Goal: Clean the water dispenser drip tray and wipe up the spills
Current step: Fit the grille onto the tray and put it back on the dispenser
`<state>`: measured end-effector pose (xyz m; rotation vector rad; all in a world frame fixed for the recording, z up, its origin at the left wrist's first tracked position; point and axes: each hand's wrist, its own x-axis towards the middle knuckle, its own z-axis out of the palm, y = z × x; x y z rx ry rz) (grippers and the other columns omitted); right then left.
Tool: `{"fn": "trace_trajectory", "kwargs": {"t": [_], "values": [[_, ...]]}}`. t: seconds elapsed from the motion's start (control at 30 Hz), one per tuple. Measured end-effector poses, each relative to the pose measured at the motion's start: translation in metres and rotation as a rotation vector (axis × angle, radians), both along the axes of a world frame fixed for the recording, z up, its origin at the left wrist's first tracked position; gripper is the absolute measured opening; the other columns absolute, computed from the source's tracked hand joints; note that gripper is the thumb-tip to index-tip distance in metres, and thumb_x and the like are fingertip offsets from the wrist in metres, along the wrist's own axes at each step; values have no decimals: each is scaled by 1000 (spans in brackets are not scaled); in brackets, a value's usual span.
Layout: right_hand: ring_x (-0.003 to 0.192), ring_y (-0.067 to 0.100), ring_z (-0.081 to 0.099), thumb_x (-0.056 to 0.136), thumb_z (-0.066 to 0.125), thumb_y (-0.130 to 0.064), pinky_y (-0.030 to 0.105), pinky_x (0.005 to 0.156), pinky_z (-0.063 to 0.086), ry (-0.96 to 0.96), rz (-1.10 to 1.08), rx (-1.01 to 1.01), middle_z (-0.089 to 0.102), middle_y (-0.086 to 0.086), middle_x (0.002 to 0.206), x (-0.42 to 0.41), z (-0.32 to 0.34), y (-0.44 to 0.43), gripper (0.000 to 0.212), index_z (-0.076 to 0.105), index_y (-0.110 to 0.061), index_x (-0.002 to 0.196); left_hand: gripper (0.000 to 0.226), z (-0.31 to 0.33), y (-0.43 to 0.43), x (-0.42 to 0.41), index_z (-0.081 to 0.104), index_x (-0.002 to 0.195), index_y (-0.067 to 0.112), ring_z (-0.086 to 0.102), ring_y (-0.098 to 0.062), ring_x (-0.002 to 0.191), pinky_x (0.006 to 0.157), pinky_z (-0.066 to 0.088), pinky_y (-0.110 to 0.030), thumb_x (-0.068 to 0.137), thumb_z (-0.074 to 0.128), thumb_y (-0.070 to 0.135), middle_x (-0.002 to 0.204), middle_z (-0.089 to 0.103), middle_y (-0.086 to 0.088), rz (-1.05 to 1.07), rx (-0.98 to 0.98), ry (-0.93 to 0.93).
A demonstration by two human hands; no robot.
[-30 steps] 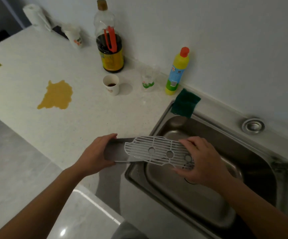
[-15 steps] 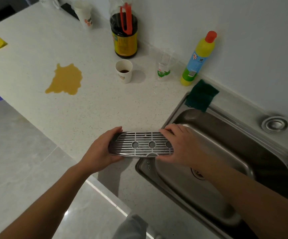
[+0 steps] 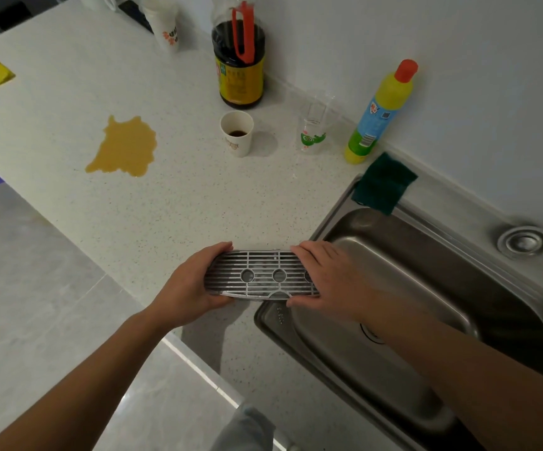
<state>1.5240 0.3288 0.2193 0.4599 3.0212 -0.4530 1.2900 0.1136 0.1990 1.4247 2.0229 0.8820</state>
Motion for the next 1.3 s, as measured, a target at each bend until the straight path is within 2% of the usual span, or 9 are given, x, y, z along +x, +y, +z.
{"fn": "trace_trajectory", "kwargs": {"t": [0.2,0.3,0.37,0.43,0.47,0.53,0.73,1.17,1.3], "values": [[130,30,50,85,30,-88,50,114,41,-41,73,62,51,15,145,-2,1,2,105,40,-5,148,97,1,1,0,39,153,27,58,-6,126,107,51,-30,72,91,43,144,59,8,-8,-7,11],[135,27,42,86,30,-87,54,120,32,-33,68,59,45,12,149,-1,5,1,103,36,-8,151,97,1,1,0,39,153,26,58,-5,125,107,51,-30,73,92,41,144,59,8,-16,-6,28],[129,23,42,88,45,-76,53,117,35,93,4,72,46,8,141,1,9,-5,85,43,-14,145,98,-1,1,-1,39,154,26,58,-6,126,107,50,-30,73,92,40,144,59,7,-14,-8,31],[104,16,47,90,55,-59,43,97,49,223,-44,114,51,1,116,-2,14,-16,53,56,-20,126,97,-2,0,-1,39,154,26,57,-7,127,107,49,-30,74,92,40,145,58,6,-16,-6,29],[95,14,47,92,55,-52,39,87,50,237,-31,124,53,-1,106,-4,14,-22,40,60,-22,117,97,-3,0,-1,38,154,27,57,-6,127,107,49,-28,74,91,40,145,58,7,-18,-3,27],[88,15,53,96,55,-48,38,81,50,176,18,117,61,-3,97,-9,12,-34,30,67,-24,109,96,-4,-1,0,38,154,29,56,-3,126,106,47,-24,74,91,40,144,56,12,-16,3,17],[88,14,60,97,41,-61,35,82,49,7,-57,99,68,-8,96,-12,8,-40,45,71,-29,108,95,-5,-1,0,40,153,27,56,-1,127,106,46,-20,74,92,37,144,57,10,-10,10,-11],[85,17,60,99,46,-53,35,77,47,11,-62,119,67,-6,94,-20,16,-44,35,68,-26,103,97,-7,-2,-2,37,154,31,51,10,127,105,43,-10,73,91,43,143,53,18,-6,15,-45],[83,15,59,100,48,-52,31,75,44,44,-66,113,66,-8,93,-17,17,-43,32,67,-27,102,97,-7,-2,-1,37,155,28,53,6,127,106,45,-16,74,89,44,143,52,17,0,25,-53]]}}
